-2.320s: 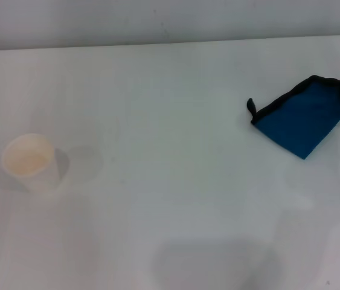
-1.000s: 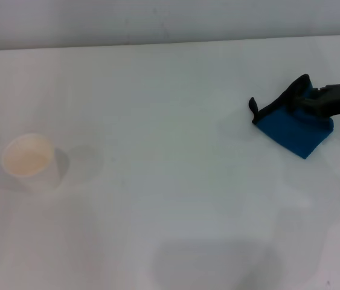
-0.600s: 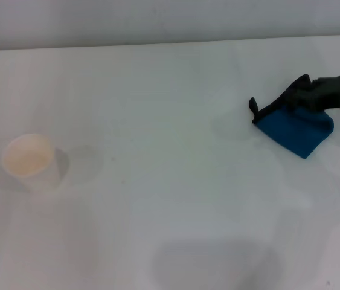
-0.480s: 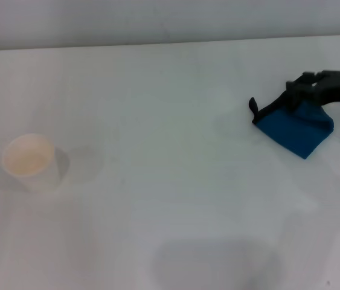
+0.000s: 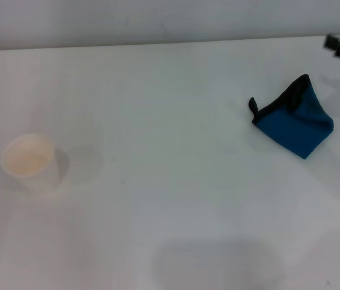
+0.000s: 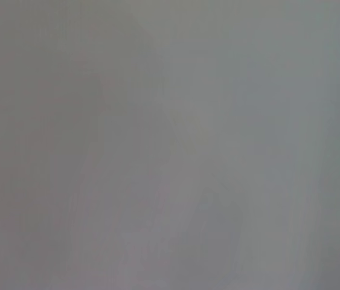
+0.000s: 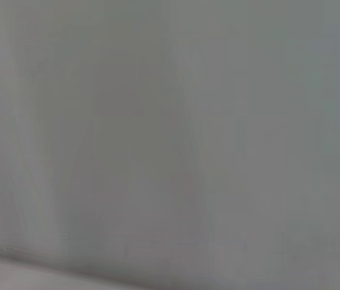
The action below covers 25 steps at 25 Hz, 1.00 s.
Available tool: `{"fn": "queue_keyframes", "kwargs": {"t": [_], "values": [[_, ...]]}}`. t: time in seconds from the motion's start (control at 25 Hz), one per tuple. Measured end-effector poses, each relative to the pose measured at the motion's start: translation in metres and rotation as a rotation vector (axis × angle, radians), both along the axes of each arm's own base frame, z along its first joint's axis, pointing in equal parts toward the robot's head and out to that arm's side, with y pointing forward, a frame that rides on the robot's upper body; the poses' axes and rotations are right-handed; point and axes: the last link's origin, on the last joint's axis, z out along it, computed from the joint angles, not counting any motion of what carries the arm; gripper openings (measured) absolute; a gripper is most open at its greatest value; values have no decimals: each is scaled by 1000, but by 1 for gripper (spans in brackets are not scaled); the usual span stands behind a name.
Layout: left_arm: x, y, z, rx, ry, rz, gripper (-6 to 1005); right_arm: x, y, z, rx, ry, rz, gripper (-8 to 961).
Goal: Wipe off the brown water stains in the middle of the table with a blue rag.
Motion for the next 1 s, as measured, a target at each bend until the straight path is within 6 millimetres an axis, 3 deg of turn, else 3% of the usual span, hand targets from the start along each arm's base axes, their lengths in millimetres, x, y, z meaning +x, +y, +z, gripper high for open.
{"fn": "queue_keyframes", "kwargs": {"t": [0.32,0.56,1.0], "values": [[-1,-1,1,3,1,3,876,41,-37,15,278,-3,10,865],[-1,0,1,3,-2,3,876,56,-60,4,460,-37,11,864],[1,-1,-1,9,-10,-2,876,66,-72,-19,600,-162,-49,861]]}}
